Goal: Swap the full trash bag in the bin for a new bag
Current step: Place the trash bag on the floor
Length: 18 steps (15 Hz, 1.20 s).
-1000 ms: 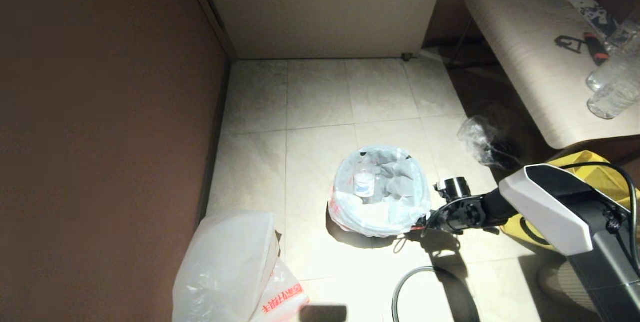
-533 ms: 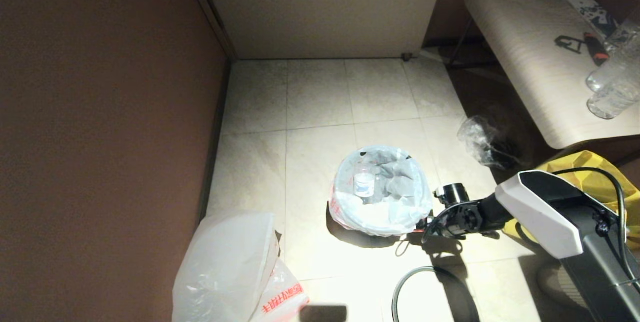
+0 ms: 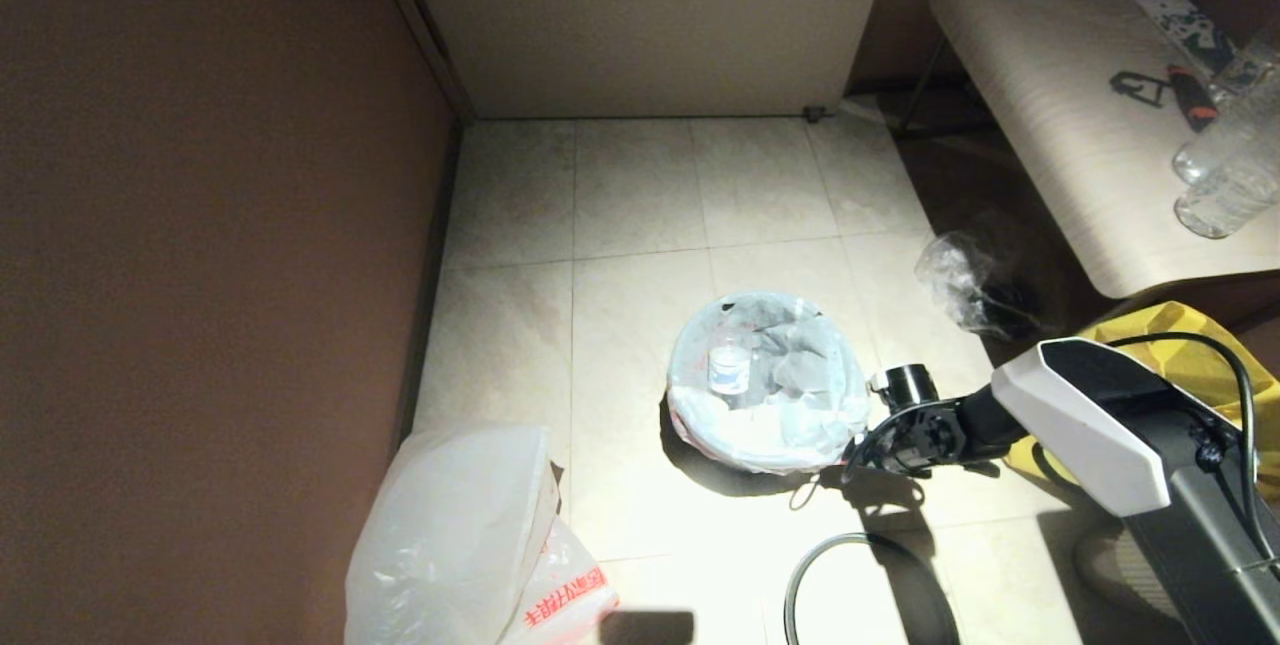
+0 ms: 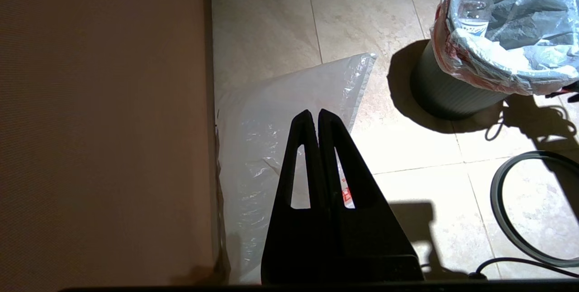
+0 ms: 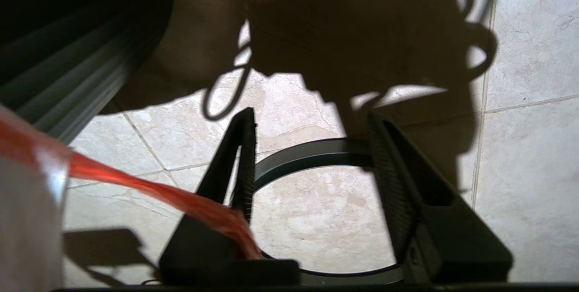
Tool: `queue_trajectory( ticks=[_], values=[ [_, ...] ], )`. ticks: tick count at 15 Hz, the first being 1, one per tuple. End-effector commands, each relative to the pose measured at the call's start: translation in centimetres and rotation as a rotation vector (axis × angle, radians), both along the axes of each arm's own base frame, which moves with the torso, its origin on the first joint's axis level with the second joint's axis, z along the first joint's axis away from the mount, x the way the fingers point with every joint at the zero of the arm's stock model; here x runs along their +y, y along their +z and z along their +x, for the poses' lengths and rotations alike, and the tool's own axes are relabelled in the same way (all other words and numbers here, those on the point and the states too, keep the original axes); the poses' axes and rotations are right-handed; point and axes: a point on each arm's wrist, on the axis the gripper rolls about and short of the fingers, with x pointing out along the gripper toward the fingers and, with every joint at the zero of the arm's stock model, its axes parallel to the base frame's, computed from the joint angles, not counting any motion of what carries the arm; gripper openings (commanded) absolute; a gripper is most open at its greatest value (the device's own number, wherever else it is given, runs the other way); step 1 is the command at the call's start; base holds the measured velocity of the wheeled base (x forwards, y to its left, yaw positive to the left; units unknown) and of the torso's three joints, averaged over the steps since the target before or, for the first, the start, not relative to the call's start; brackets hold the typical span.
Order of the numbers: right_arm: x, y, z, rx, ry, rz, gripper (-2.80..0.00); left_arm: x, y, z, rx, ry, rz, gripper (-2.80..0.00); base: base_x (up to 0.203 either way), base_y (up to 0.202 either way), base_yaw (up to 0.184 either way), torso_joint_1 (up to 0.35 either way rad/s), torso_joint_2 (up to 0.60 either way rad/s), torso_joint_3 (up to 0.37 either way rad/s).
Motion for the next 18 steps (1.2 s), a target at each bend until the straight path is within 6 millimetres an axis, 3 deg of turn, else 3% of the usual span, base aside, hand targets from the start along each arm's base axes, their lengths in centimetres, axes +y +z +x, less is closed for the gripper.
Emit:
queue_trajectory(
  ticks=[1, 4, 8, 11, 18],
  values=[
    [0.1, 1.0, 0.0, -0.017, -0.004, 0.007, -2.80, 0.0, 0.0, 0.0, 0.000, 0.001, 0.000, -2.80, 0.000, 0.000, 0.000, 0.000, 0.00, 0.000],
    [0.3, 3.7, -1.1, -0.034, 0.001, 0.012, -2.80, 0.0, 0.0, 0.0, 0.000, 0.002, 0.000, -2.80, 0.000, 0.000, 0.000, 0.000, 0.00, 0.000],
    [2.8, 9.3, -2.6, -0.165, -0.005, -0.048, -2.80, 0.0, 0.0, 0.0, 0.000, 0.000, 0.000, -2.80, 0.000, 0.000, 0.000, 0.000, 0.00, 0.000],
    [3.8, 12.0, -3.9, -0.203, -0.006, -0.069, -2.80, 0.0, 0.0, 0.0, 0.001, 0.000, 0.000, -2.80, 0.000, 0.000, 0.000, 0.000, 0.00, 0.000],
    [4.1, 14.7, -7.4, -0.202, 0.002, -0.083, -2.80, 0.0, 0.0, 0.0, 0.000, 0.002, 0.000, -2.80, 0.000, 0.000, 0.000, 0.000, 0.00, 0.000]
  ],
)
